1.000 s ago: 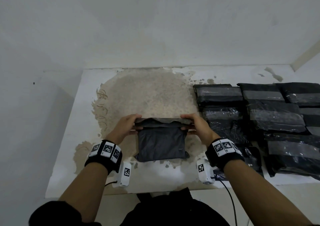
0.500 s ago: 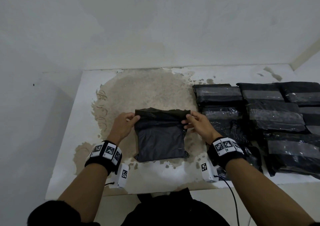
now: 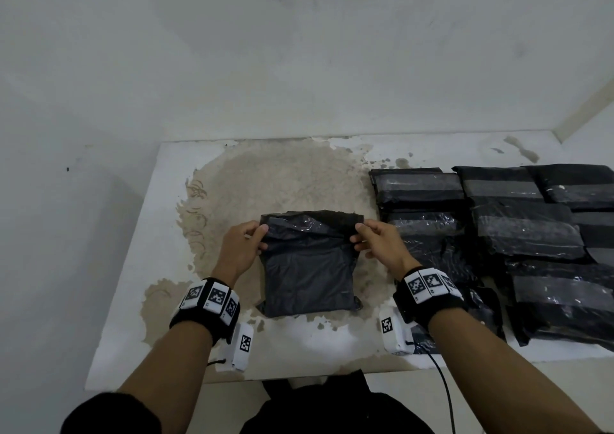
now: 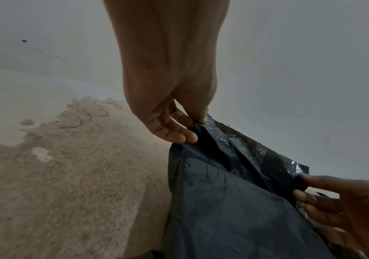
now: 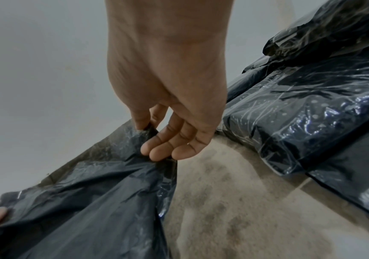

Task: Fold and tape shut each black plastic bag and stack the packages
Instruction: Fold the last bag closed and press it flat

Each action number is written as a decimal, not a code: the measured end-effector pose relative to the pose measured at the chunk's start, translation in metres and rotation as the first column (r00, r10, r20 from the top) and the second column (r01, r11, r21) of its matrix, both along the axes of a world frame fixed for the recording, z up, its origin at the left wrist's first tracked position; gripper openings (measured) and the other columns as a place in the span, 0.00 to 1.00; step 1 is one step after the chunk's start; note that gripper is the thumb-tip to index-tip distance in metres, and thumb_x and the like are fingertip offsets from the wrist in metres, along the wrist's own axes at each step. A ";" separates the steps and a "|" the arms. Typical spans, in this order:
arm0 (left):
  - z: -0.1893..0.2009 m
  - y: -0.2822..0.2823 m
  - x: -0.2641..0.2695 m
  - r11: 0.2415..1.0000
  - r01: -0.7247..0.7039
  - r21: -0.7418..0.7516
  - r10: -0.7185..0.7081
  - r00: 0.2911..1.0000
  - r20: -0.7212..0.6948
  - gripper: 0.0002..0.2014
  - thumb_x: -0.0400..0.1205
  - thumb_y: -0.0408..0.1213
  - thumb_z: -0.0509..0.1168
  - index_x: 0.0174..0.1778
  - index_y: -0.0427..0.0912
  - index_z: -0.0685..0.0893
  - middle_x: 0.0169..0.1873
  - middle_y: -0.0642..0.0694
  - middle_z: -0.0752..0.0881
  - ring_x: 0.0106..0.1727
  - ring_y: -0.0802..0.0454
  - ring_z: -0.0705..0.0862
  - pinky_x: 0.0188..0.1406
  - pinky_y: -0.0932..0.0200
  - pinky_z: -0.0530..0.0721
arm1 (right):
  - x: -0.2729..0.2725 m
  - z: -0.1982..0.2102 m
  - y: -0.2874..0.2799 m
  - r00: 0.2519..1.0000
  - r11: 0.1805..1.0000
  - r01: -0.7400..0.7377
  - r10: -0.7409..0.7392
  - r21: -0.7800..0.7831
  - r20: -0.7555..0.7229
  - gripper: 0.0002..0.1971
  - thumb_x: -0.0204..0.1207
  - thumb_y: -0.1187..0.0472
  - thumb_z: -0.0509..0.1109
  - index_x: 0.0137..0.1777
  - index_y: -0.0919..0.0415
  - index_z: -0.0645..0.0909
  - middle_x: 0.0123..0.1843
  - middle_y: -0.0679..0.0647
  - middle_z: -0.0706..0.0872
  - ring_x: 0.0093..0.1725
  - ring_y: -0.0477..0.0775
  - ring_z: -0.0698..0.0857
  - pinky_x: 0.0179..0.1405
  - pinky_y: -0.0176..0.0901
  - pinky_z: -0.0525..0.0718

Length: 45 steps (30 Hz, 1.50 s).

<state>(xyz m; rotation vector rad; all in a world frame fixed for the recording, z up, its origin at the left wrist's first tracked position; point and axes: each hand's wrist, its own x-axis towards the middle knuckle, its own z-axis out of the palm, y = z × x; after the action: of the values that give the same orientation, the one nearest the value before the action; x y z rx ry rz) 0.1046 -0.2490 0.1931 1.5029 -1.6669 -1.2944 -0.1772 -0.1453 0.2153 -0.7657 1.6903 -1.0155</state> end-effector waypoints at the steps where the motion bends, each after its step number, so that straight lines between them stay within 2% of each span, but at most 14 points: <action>1: 0.000 0.000 0.000 1.000 0.000 0.004 0.000 1.000 0.001 0.09 0.89 0.35 0.64 0.45 0.38 0.87 0.37 0.47 0.87 0.28 0.61 0.86 0.29 0.63 0.84 | 0.000 -0.001 0.000 1.000 1.000 -0.002 0.002 0.001 0.001 0.09 0.89 0.59 0.64 0.49 0.57 0.84 0.40 0.54 0.89 0.35 0.49 0.83 0.31 0.40 0.74; 3: 0.000 0.001 0.000 1.000 -0.015 0.014 0.015 1.000 -0.017 0.08 0.89 0.34 0.63 0.48 0.38 0.86 0.39 0.47 0.86 0.30 0.60 0.87 0.28 0.65 0.84 | 0.001 -0.003 0.001 1.000 1.000 -0.006 0.006 0.008 -0.003 0.09 0.89 0.59 0.64 0.48 0.55 0.84 0.41 0.54 0.89 0.35 0.50 0.84 0.31 0.40 0.75; 7: 0.001 0.000 0.000 0.999 -0.034 0.009 0.035 0.999 -0.033 0.11 0.88 0.32 0.65 0.39 0.44 0.83 0.37 0.45 0.85 0.37 0.51 0.87 0.34 0.62 0.87 | 0.002 -0.005 -0.001 1.000 1.000 -0.005 0.005 0.012 0.001 0.10 0.89 0.60 0.64 0.46 0.54 0.83 0.41 0.54 0.88 0.35 0.49 0.83 0.32 0.40 0.74; 11: 0.000 -0.002 0.004 0.998 -0.050 0.047 0.051 0.999 -0.016 0.13 0.87 0.33 0.66 0.35 0.42 0.80 0.33 0.42 0.83 0.39 0.48 0.86 0.39 0.56 0.88 | 0.000 -0.004 -0.003 1.000 1.000 -0.005 0.005 0.010 -0.007 0.11 0.88 0.61 0.64 0.44 0.55 0.82 0.40 0.53 0.89 0.34 0.49 0.84 0.31 0.40 0.75; 15: 0.001 0.000 0.005 0.994 -0.073 0.077 0.075 0.997 -0.024 0.11 0.88 0.35 0.65 0.39 0.36 0.79 0.35 0.40 0.82 0.40 0.50 0.88 0.32 0.58 0.86 | -0.001 -0.006 -0.005 1.000 1.000 -0.008 0.008 0.013 -0.009 0.11 0.88 0.62 0.64 0.43 0.55 0.82 0.39 0.52 0.89 0.33 0.49 0.84 0.30 0.38 0.75; 19: 0.000 0.000 0.005 0.992 -0.067 0.108 0.072 0.996 -0.045 0.12 0.88 0.35 0.65 0.39 0.34 0.79 0.36 0.41 0.85 0.47 0.44 0.91 0.39 0.55 0.88 | 0.001 -0.005 -0.005 1.000 1.000 -0.002 0.002 0.017 -0.006 0.11 0.88 0.63 0.64 0.43 0.54 0.82 0.40 0.53 0.89 0.34 0.49 0.83 0.31 0.39 0.75; 22: 0.001 0.001 0.003 0.991 -0.081 0.104 0.088 0.994 -0.065 0.16 0.88 0.40 0.65 0.43 0.29 0.83 0.37 0.41 0.87 0.48 0.43 0.91 0.44 0.52 0.90 | 0.003 -0.003 -0.007 1.000 1.000 0.004 -0.004 0.014 0.001 0.11 0.88 0.63 0.64 0.44 0.54 0.82 0.40 0.53 0.89 0.34 0.48 0.83 0.31 0.39 0.75; 25: 0.003 0.001 0.001 0.987 -0.117 0.108 0.125 0.990 -0.070 0.17 0.88 0.49 0.64 0.44 0.40 0.89 0.38 0.41 0.90 0.45 0.46 0.90 0.49 0.52 0.90 | 0.001 -0.004 -0.008 1.000 1.000 0.014 -0.014 0.015 0.019 0.11 0.88 0.63 0.64 0.43 0.55 0.81 0.40 0.53 0.89 0.34 0.49 0.83 0.31 0.39 0.75; 27: 0.003 -0.001 0.001 0.983 -0.137 0.121 0.146 0.987 -0.070 0.19 0.88 0.51 0.64 0.44 0.39 0.90 0.38 0.39 0.91 0.46 0.43 0.90 0.51 0.50 0.90 | 0.001 -0.003 -0.009 1.000 1.000 0.016 -0.017 0.018 0.021 0.11 0.88 0.62 0.64 0.44 0.55 0.81 0.40 0.53 0.89 0.35 0.50 0.84 0.31 0.39 0.75; 31: 0.007 -0.004 0.000 0.982 -0.134 0.132 0.145 0.987 -0.074 0.16 0.88 0.44 0.65 0.43 0.37 0.89 0.37 0.40 0.89 0.45 0.43 0.89 0.52 0.47 0.89 | 0.002 0.004 -0.010 0.999 0.999 0.023 -0.024 0.025 0.034 0.12 0.88 0.51 0.65 0.49 0.56 0.85 0.43 0.54 0.91 0.38 0.51 0.86 0.35 0.42 0.78; 35: 0.014 -0.002 -0.002 0.978 -0.102 0.184 0.119 0.989 -0.083 0.09 0.88 0.34 0.63 0.48 0.38 0.89 0.44 0.40 0.89 0.46 0.47 0.88 0.41 0.54 0.87 | 0.003 0.008 -0.014 0.996 0.997 0.062 -0.065 0.050 0.061 0.19 0.89 0.46 0.61 0.53 0.60 0.86 0.42 0.55 0.91 0.37 0.51 0.86 0.35 0.43 0.78; 37: 0.014 -0.001 -0.001 0.977 -0.074 0.199 0.088 0.994 -0.064 0.09 0.89 0.31 0.61 0.54 0.38 0.87 0.46 0.41 0.88 0.43 0.49 0.88 0.35 0.59 0.86 | 0.002 0.005 -0.015 0.997 0.998 0.051 -0.053 0.044 0.048 0.19 0.90 0.49 0.62 0.53 0.63 0.87 0.42 0.56 0.89 0.36 0.51 0.86 0.34 0.42 0.77; 40: 0.011 0.000 0.004 0.978 -0.042 0.204 0.049 0.998 -0.030 0.10 0.89 0.29 0.60 0.59 0.39 0.86 0.47 0.42 0.87 0.39 0.52 0.86 0.28 0.65 0.84 | 0.002 0.000 -0.016 1.000 0.999 0.004 -0.005 0.045 0.015 0.10 0.88 0.61 0.65 0.53 0.63 0.87 0.44 0.54 0.88 0.36 0.49 0.86 0.32 0.39 0.79; 45: 0.005 0.007 0.009 0.974 -0.009 0.228 0.012 1.000 -0.010 0.16 0.86 0.21 0.57 0.64 0.41 0.83 0.45 0.45 0.84 0.38 0.54 0.82 0.29 0.69 0.79 | 0.004 -0.006 -0.012 0.999 0.997 -0.052 0.053 0.048 -0.009 0.10 0.85 0.76 0.62 0.56 0.65 0.84 0.40 0.59 0.84 0.35 0.51 0.84 0.26 0.33 0.81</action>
<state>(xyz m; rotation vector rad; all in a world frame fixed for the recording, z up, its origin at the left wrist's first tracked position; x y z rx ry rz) 0.1133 -0.2423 0.1985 1.6280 -1.5424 -1.5287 -0.1734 -0.1571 0.2088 -0.7819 1.6885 -0.9335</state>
